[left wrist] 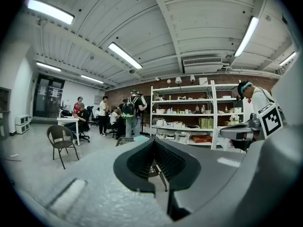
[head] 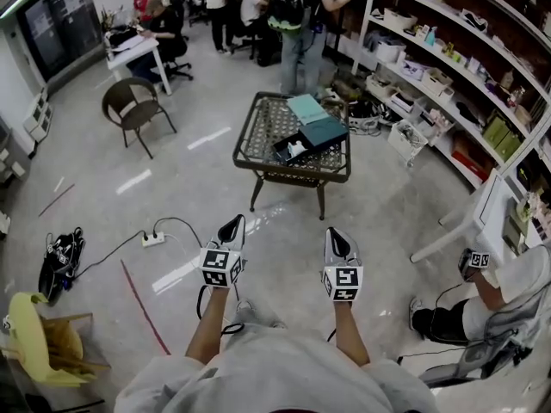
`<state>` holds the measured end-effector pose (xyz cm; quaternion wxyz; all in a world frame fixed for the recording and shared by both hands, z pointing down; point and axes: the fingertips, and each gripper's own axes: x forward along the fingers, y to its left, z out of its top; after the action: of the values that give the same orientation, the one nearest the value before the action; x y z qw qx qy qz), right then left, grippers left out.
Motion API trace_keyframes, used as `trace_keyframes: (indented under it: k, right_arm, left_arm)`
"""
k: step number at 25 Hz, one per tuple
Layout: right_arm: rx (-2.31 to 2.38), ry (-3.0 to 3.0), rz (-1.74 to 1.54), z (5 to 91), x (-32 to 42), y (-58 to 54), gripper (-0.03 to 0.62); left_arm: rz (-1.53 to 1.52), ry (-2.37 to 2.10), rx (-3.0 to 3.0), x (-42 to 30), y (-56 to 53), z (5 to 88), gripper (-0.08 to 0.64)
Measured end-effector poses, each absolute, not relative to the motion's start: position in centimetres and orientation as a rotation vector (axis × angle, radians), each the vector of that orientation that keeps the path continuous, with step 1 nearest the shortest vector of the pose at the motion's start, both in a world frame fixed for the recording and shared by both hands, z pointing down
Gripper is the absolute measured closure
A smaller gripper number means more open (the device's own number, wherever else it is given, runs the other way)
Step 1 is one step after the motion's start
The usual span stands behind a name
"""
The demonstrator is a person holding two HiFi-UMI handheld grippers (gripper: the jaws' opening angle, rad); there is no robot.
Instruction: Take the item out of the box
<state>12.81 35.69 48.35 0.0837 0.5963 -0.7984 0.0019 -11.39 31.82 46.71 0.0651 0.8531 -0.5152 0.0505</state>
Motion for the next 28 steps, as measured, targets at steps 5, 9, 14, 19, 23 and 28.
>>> trace_keyframes:
  k: [5,9,14,19,23,28]
  right_arm:
    - [1.786,-2.379,0.022,49.2,13.2,34.4,0.592]
    - [1.790,-2.371,0.024,49.7,13.1,32.8,0.592]
    - [1.789,-2.356,-0.004,49.6,12.9,28.9,0.592]
    - [1.809,-2.334,-0.028,49.0,12.7,23.3,0.592]
    - [1.836,-2.311,-0.038,48.0,12.2,18.5,0.592]
    - [1.860,-2.292,-0.055,47.0,10.8,12.2,0.592]
  left_arm:
    - [0.163,-1.548,2.574,-11.0,30.5,47.3,0.555]
    - [0.165,-1.533,2.574,-10.9,28.8,48.1,0.555]
    - [0.148,-1.509,2.582,-10.7,24.6,48.6,0.555]
    - [0.131,-1.472,2.611,-10.2,18.6,48.3,0.555]
    - [0.124,-1.441,2.639,-10.6,13.2,47.3,0.555]
    - [0.121,-1.407,2.677,-11.4,6.5,46.4,0.555]
